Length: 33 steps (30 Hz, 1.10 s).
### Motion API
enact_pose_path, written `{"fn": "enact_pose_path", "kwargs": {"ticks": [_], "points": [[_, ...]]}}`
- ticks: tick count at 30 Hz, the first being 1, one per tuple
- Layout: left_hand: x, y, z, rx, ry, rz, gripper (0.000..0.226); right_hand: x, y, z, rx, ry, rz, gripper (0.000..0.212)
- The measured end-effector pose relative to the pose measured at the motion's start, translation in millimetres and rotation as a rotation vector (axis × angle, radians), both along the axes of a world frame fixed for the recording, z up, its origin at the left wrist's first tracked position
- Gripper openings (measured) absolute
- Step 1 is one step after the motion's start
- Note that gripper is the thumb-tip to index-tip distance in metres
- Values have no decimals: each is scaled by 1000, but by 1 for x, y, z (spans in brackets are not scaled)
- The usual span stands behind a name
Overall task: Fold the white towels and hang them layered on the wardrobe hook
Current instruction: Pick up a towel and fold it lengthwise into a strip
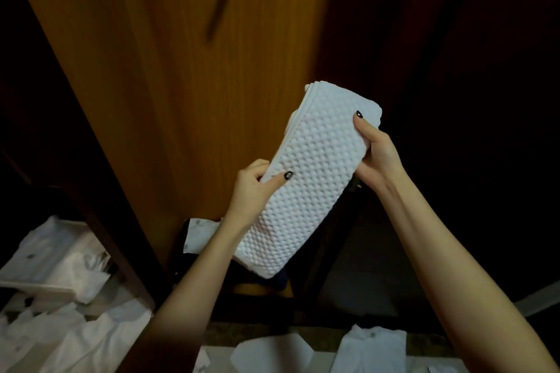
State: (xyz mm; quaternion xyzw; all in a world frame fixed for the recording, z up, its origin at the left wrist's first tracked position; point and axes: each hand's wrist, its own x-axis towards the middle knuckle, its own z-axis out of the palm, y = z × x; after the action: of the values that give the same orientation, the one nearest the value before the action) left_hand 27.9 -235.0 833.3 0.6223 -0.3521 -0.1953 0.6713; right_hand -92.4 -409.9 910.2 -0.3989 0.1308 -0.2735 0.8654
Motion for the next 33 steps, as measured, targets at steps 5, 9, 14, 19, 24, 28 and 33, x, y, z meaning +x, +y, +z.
{"fn": "enact_pose_path", "kwargs": {"ticks": [5, 9, 14, 19, 24, 28, 33], "points": [[24, -3, 18, 12, 33, 29, 29, 5, -14, 5, -38, -19, 69, 41], [40, -1, 27, 62, 4, 64, 9, 11, -21, 15, -107, -70, 78, 40], [57, -3, 43, 14, 13, -29, 30, 27, -28, 32, 125, -129, 42, 43], [89, -6, 72, 172, -125, 11, 12, 46, -38, 58, 256, -191, -4, 37], [124, 7, 124, 205, -258, 17, 10, 67, -34, 87, 124, -191, -41, 43], [152, 12, 172, 147, -328, 37, 4, 92, -36, 116, -79, -234, -88, 36], [181, 5, 238, 99, -383, 68, 8, 119, -45, 160, -308, -234, -200, 20]]}}
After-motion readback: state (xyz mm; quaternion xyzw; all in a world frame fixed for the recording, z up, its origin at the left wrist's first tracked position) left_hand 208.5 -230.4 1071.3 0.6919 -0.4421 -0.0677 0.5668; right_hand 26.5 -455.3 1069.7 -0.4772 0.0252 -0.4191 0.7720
